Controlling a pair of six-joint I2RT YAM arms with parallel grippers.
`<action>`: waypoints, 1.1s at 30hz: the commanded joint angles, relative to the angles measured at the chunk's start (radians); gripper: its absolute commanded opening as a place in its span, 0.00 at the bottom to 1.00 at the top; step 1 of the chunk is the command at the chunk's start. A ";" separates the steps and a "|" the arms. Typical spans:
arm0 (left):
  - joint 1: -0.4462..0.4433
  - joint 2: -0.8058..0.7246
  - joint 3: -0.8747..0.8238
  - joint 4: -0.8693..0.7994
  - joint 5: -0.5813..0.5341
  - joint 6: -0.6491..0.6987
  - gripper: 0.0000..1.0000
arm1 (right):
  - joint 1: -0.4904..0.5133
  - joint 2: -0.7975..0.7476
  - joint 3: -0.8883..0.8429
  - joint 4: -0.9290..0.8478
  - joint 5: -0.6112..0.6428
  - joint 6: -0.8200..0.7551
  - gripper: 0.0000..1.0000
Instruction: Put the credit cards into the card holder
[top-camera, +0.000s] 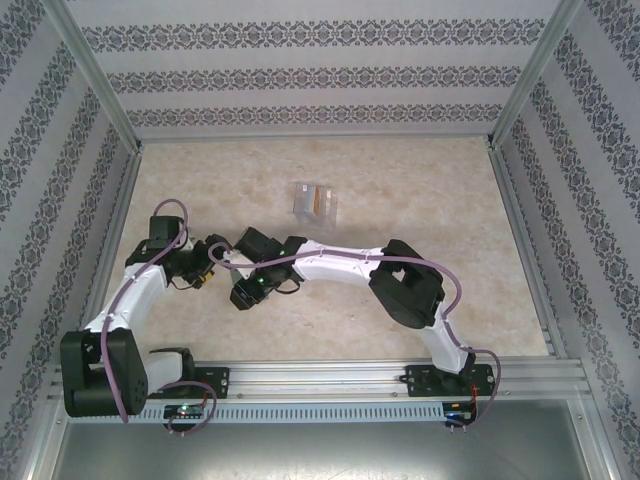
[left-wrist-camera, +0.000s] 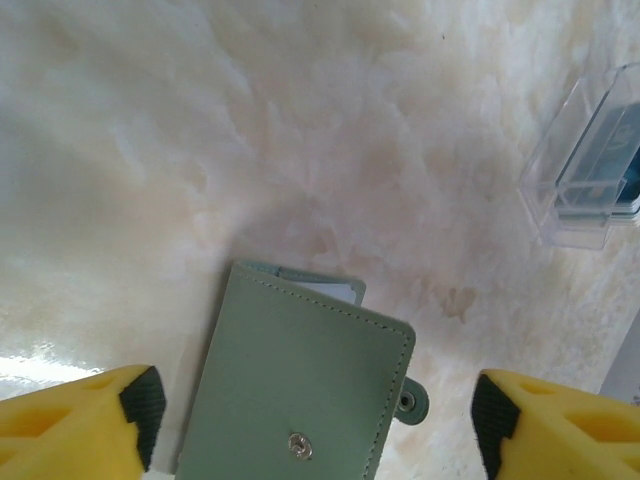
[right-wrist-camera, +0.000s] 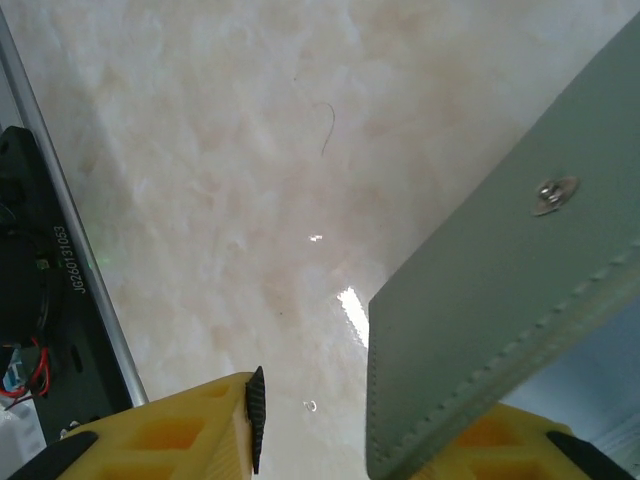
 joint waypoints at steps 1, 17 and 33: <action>-0.065 0.023 0.012 -0.047 0.054 0.049 0.79 | -0.003 -0.057 -0.003 0.090 0.016 -0.030 0.36; -0.155 0.183 0.082 -0.082 0.025 0.080 0.75 | -0.004 -0.176 -0.187 0.308 -0.003 -0.069 0.43; -0.162 0.189 0.105 -0.099 -0.010 0.084 0.74 | -0.045 -0.218 -0.310 0.533 -0.099 -0.046 0.52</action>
